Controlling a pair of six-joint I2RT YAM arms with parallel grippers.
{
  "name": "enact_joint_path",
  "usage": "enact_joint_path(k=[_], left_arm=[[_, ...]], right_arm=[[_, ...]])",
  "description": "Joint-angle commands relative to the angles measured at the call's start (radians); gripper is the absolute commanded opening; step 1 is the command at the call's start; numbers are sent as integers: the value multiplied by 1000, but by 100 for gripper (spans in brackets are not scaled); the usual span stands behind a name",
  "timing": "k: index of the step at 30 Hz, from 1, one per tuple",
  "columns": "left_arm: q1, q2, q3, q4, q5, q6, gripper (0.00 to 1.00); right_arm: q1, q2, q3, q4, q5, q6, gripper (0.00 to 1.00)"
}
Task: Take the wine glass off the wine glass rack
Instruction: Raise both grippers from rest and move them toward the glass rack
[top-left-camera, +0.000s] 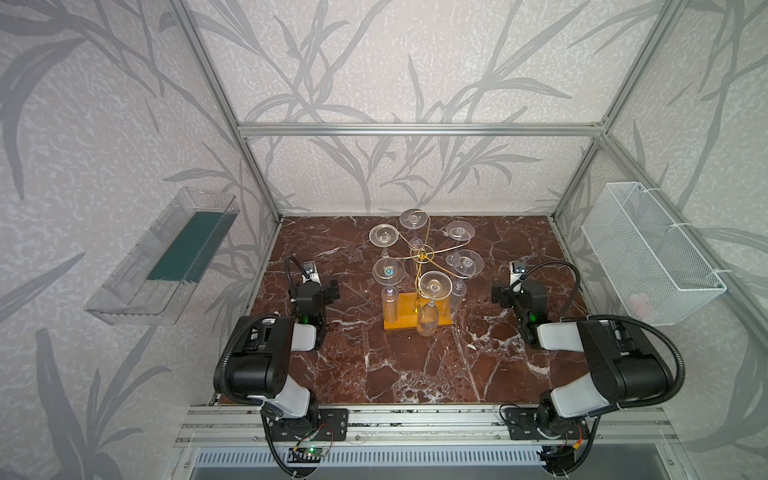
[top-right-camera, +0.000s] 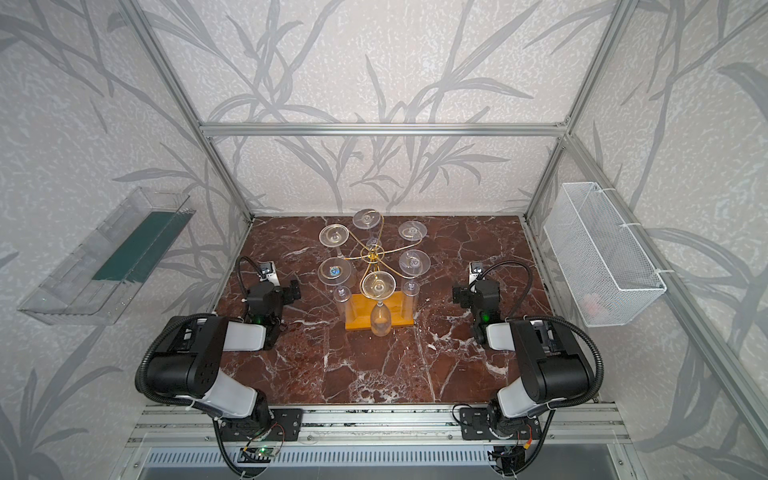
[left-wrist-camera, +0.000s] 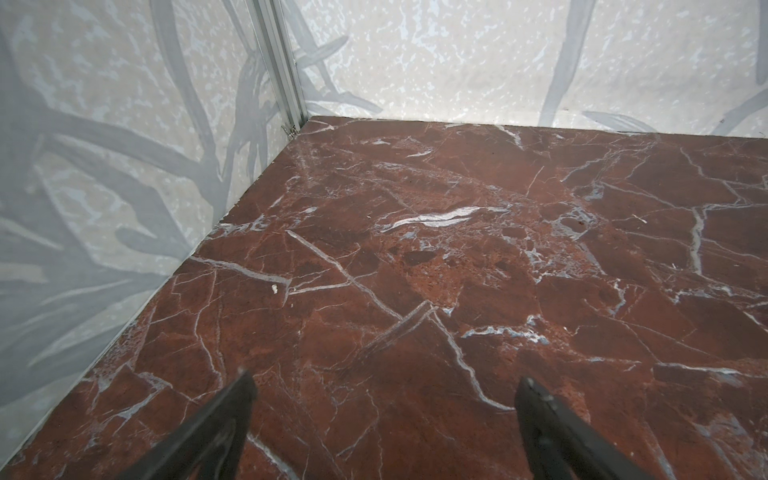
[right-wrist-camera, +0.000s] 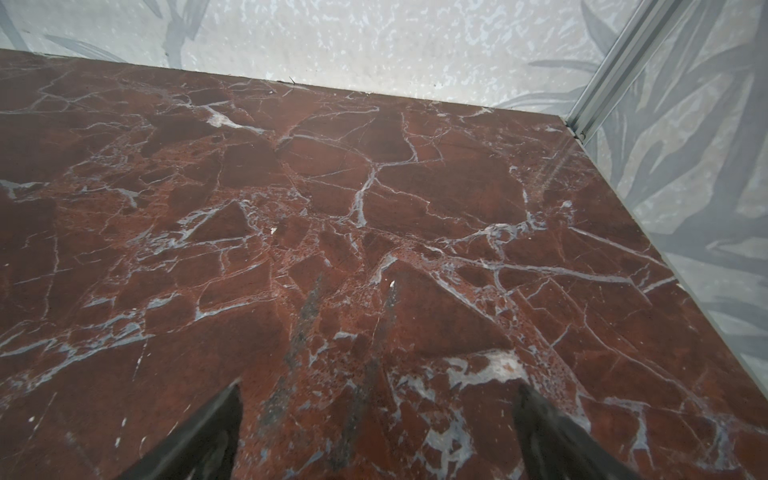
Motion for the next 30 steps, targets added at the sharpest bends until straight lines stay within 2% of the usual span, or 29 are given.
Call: enact_joint_path(k=[1,4,7,9,12,14,18,21,26,30], left_arm=[[3,-29,23,-19,-8,0,99],[4,-104,40,-109,11,11,99],[3,-260,60,-268,12,-11,99],[4,-394,89,-411,17,-69,99],[4,-566,192,-728,39,-163,99],[3,-651,263,-899,79,-201,99],[4,-782,359,-1083,184,-293,99],[3,-827,428,-1175,279,-375,96],[2,-834,534,-1321,380,-457,92],[2,-830,562,-1291,531,-555,92]], right_arm=[[1,8,19,38,11,-12,99],[1,8,19,39,10,-11,99],[1,-19,4,79,17,-20,99],[3,-112,27,-55,7,-16,99],[0,-296,127,-432,-31,21,99],[-1,-399,192,-597,-66,49,99],[-1,-592,262,-771,-95,122,99],[-2,-690,350,-941,-99,167,99],[-2,-718,515,-1219,-157,225,99],[-2,-743,555,-1280,-243,274,99]])
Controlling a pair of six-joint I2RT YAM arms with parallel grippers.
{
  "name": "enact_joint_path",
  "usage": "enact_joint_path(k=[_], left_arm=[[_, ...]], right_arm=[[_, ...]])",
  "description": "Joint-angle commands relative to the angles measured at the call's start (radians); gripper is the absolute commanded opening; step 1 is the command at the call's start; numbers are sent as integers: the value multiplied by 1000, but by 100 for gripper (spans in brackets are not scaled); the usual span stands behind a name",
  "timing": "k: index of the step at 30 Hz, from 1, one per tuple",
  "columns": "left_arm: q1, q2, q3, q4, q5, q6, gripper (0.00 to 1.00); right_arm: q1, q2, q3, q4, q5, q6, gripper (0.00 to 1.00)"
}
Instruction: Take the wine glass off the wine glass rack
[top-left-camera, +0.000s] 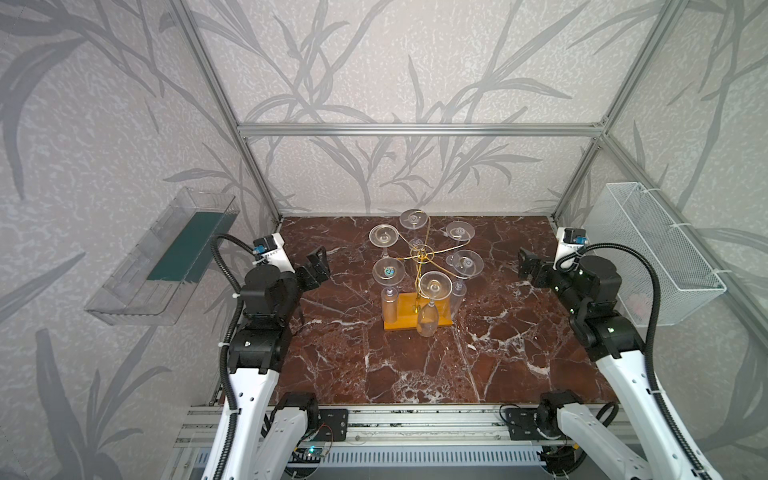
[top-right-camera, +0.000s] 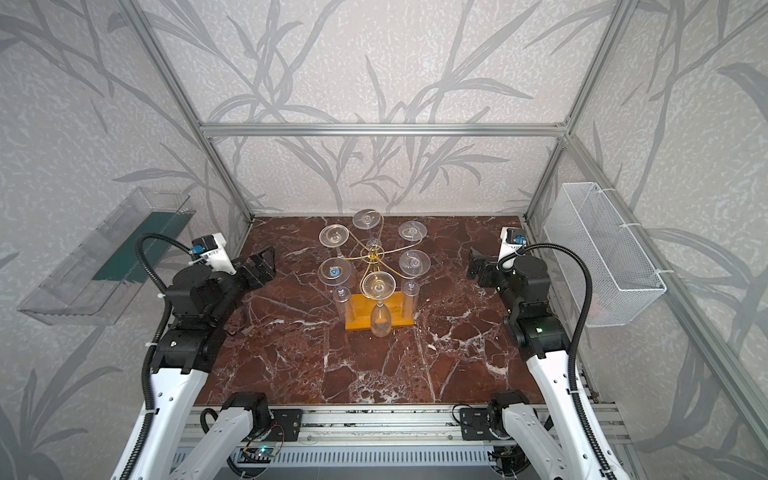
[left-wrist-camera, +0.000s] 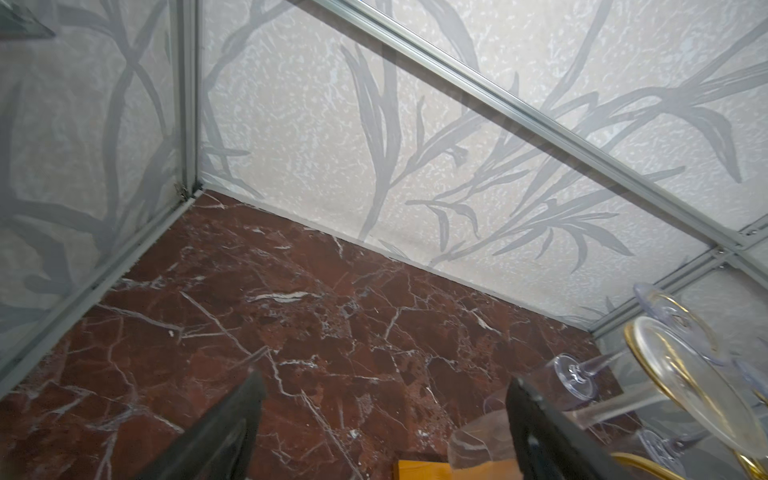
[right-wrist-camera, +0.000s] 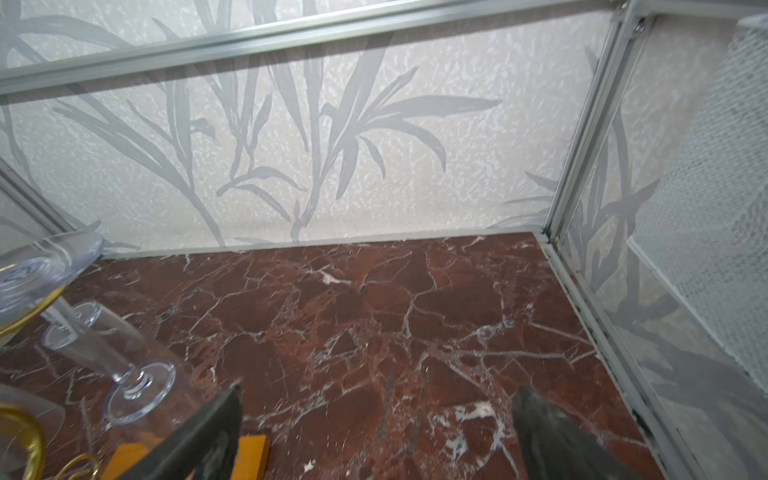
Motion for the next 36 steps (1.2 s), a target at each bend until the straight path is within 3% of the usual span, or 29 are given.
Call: enact_joint_path(k=[1,11,15,20,26,36], left_arm=[[2,8,43,-47,193,-147,92],[-11,126,106,233,465,-450,87],[-35,189,124,315,509,-558,86],[-102,258,177,272,520,-548,85],[-199,338,259,125,450,-476,76],[-221,354,237,104,400,-501,64]], right_arm=[[-1,-20,37,-175,-111,74,99],[0,40,180,-307,-384,137,99],[-1,60,245,-377,-437,129,99],[-1,75,302,-445,-472,119,99],[-1,92,313,-447,-509,147,100],[-1,103,309,-447,-554,164,99]])
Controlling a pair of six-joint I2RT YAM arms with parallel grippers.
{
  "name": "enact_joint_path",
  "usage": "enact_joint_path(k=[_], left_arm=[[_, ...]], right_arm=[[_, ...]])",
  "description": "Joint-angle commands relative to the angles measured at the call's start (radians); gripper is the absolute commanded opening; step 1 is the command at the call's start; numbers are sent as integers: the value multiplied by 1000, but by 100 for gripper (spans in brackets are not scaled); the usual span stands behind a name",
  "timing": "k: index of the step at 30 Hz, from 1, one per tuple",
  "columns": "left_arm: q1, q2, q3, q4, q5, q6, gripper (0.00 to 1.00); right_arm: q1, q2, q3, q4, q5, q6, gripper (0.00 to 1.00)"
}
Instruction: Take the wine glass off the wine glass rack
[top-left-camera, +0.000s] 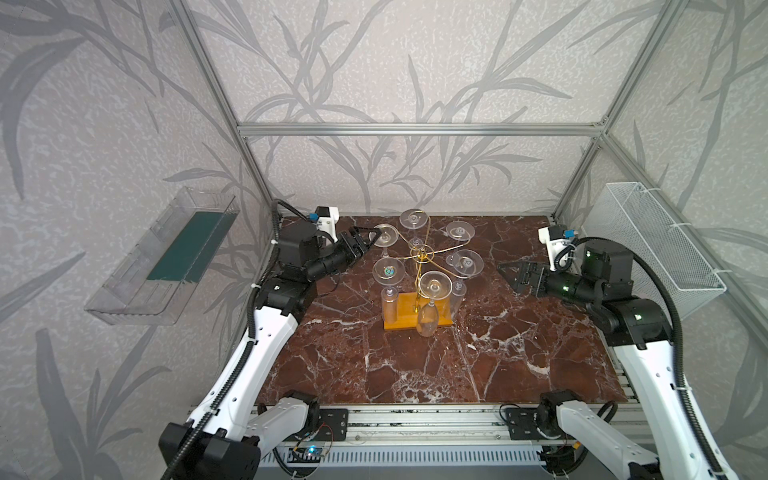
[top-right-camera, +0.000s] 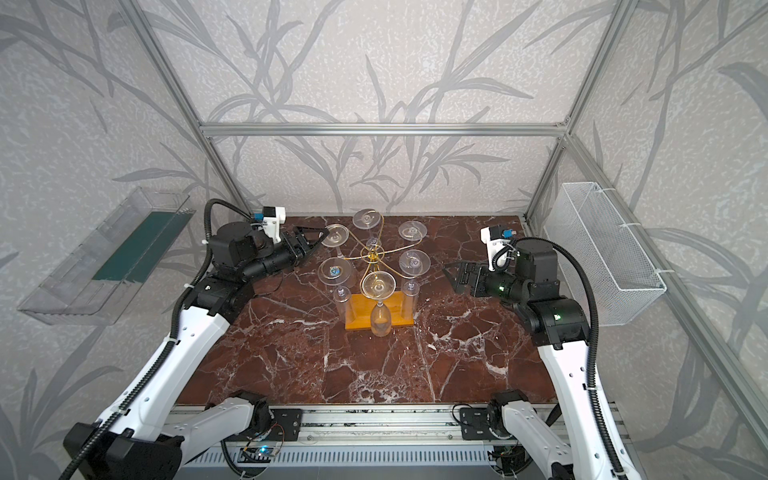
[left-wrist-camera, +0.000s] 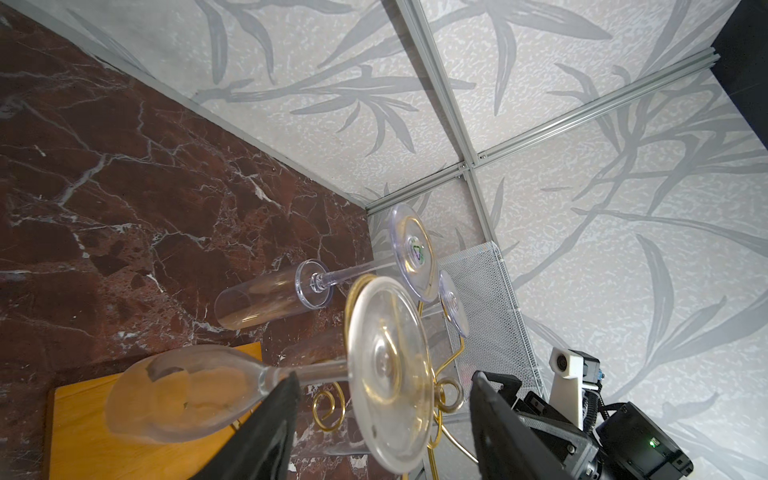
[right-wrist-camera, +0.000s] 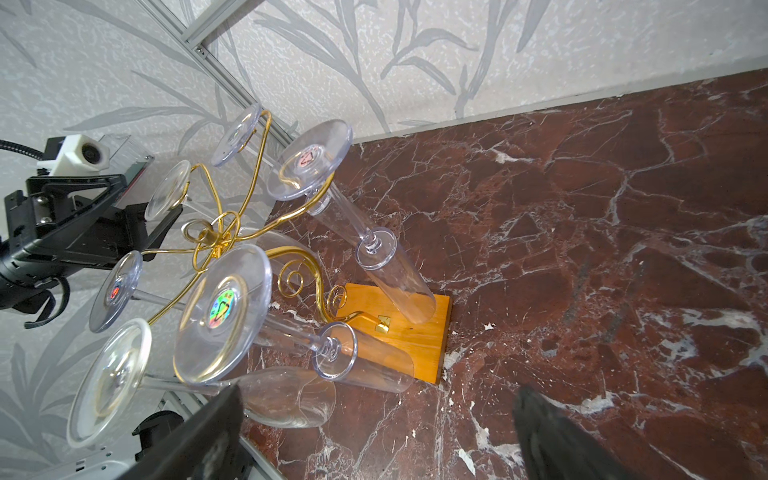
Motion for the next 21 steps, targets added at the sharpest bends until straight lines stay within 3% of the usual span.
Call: enact_joint_path(k=[1,12,21], left_arm=[[-4,-11,0,0,-32,-22,63],[-4,-10,-27,31,-41,-66,42],[-4,2,-50,91,-25,-111,30]], right_arm=[[-1,0,10,-7,-39,14,99],[-1,0,9,-27,-39,10,99],[-1,-2,8,-41,-44,2,99]])
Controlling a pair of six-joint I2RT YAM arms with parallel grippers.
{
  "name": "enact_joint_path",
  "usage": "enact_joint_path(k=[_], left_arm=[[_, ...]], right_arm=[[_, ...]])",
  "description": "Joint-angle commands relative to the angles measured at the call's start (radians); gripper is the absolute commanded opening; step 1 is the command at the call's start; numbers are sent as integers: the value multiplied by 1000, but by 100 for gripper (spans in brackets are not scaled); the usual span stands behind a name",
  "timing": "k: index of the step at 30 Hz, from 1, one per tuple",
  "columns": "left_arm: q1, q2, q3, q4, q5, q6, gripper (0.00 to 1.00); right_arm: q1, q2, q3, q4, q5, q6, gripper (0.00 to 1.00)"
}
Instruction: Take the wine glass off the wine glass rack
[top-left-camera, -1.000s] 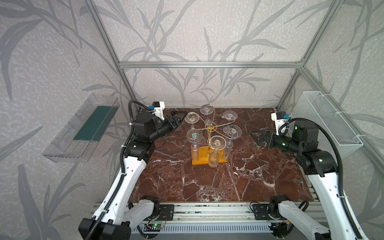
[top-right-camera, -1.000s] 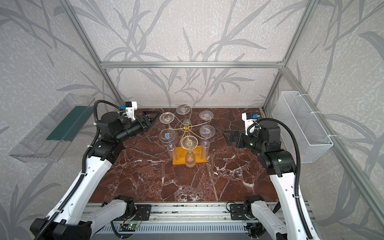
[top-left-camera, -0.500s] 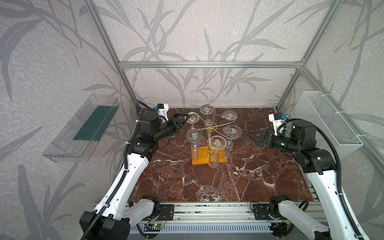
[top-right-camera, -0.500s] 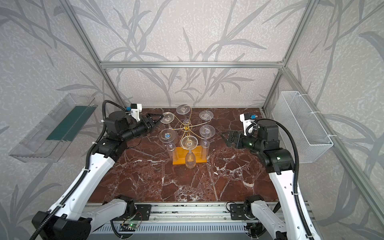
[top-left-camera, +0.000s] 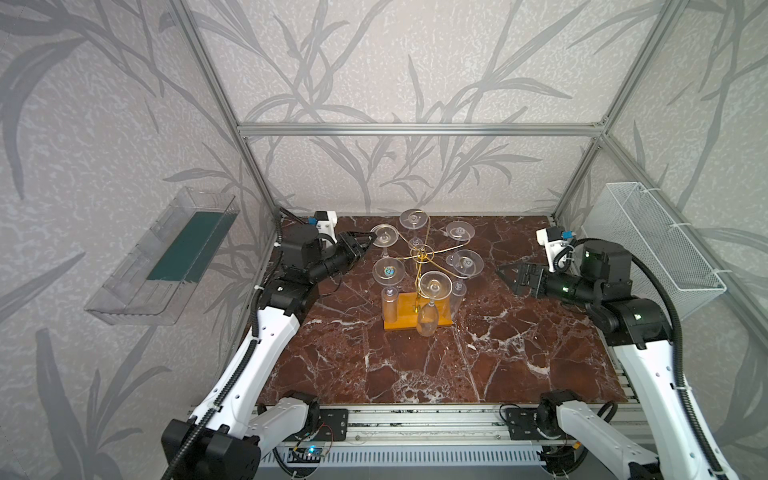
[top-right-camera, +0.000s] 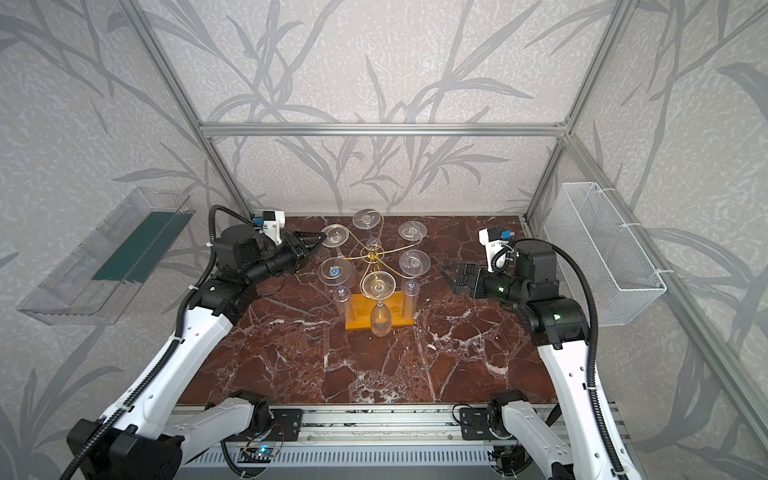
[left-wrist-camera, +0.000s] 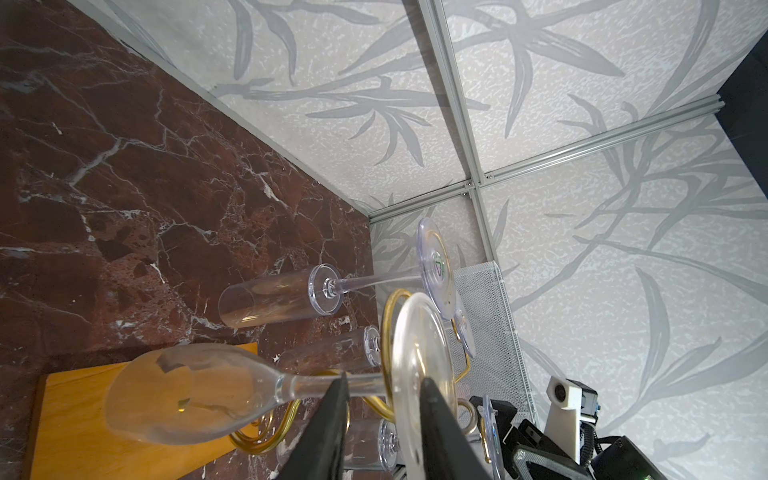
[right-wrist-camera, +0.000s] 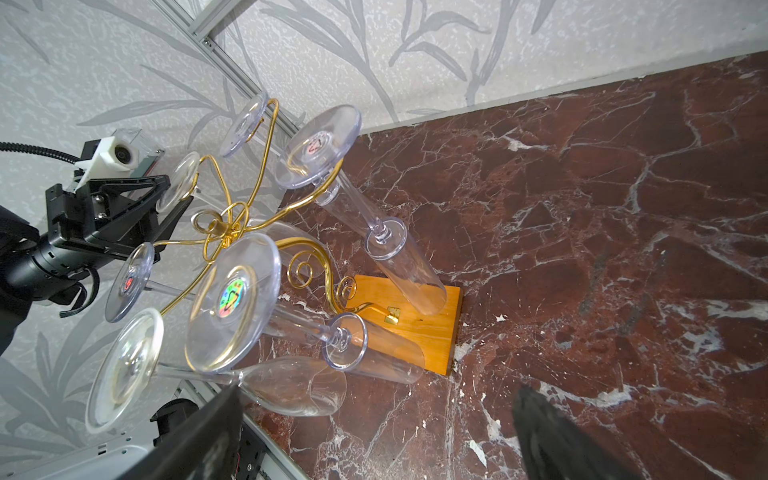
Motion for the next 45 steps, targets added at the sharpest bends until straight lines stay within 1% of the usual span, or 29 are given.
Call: enact_joint_path(k=[1,10,18,23,27,31,40,45], left_arm=[[-3,1,-4,37,5,-23,30],[-3,-4,3,14,-11,-17,19],[-3,-13,-4,28,-29,-56,17],[-3,-4,-8,51,-19,-83,9],[-2,-13,-9,36,-33,-80,6],[-1,-24,-10,29,-42,-88,0],[1,-53,21,22,-84,-103,0],[5,-33,51,28,-91,-105,0]], right_arm=[[-1,-3,8,-27,-17,-7,99],[0,-7,5,-30,-11,-6,99],[-1,-18,8,-39,-5,-5,99],[-1,-23,13,-44,-3,-3,99],[-1,-30,16,-47,10,-1,99],[-1,-32,20,-46,5,3,99],[-1,-32,36,-49,1,4,99],[-1,-33,38,-49,-1,3,99]])
